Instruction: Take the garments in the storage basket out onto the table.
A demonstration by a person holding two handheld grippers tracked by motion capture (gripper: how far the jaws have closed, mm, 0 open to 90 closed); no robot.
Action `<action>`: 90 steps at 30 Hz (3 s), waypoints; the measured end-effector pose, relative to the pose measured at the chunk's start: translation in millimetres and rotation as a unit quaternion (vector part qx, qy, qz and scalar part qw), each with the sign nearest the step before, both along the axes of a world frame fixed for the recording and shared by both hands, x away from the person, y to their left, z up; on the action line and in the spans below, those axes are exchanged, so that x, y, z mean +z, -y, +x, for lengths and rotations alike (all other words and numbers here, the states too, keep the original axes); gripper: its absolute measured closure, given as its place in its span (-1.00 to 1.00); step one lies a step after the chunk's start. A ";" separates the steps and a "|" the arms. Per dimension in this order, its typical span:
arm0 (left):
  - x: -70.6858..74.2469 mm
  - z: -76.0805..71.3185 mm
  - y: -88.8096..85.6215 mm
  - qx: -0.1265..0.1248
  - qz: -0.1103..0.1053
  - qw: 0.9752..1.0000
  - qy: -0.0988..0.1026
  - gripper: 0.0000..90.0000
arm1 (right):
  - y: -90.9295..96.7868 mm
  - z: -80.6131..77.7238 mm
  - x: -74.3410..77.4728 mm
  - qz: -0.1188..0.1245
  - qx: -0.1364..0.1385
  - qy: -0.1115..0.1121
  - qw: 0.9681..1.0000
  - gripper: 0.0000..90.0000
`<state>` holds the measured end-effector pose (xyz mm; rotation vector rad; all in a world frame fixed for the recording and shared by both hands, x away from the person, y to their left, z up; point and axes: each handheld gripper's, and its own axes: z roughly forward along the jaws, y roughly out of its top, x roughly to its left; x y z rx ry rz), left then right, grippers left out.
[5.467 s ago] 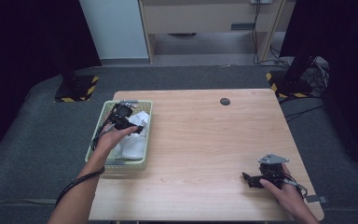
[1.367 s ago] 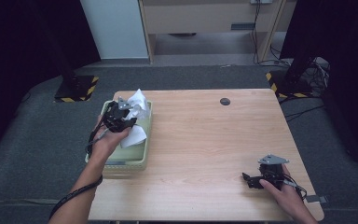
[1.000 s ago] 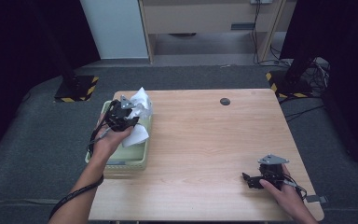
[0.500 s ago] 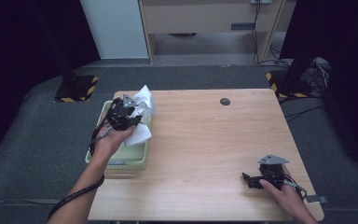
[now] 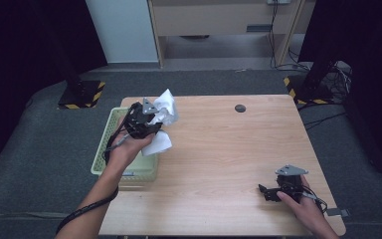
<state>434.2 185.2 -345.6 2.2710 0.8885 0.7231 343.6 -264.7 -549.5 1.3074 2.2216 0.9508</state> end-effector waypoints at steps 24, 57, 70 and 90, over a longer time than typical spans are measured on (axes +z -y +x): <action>-4.4 -10.5 48.4 -0.046 0.011 0.999 -0.015 0.55 | -0.3 -0.1 0.0 0.001 0.001 0.000 1.000 -0.99; -55.6 -29.3 131.4 -0.118 0.020 0.991 -0.053 0.53 | -2.0 1.6 0.1 0.000 -0.002 -0.001 1.000 -0.99; -88.6 -37.6 155.4 -0.136 0.011 0.988 -0.073 0.53 | -4.5 5.3 0.1 0.002 -0.001 -0.002 1.000 -0.99; -161.6 -47.1 187.6 -0.107 -0.010 0.988 -0.107 0.51 | -3.4 9.4 -0.4 0.002 0.007 0.001 1.000 -0.99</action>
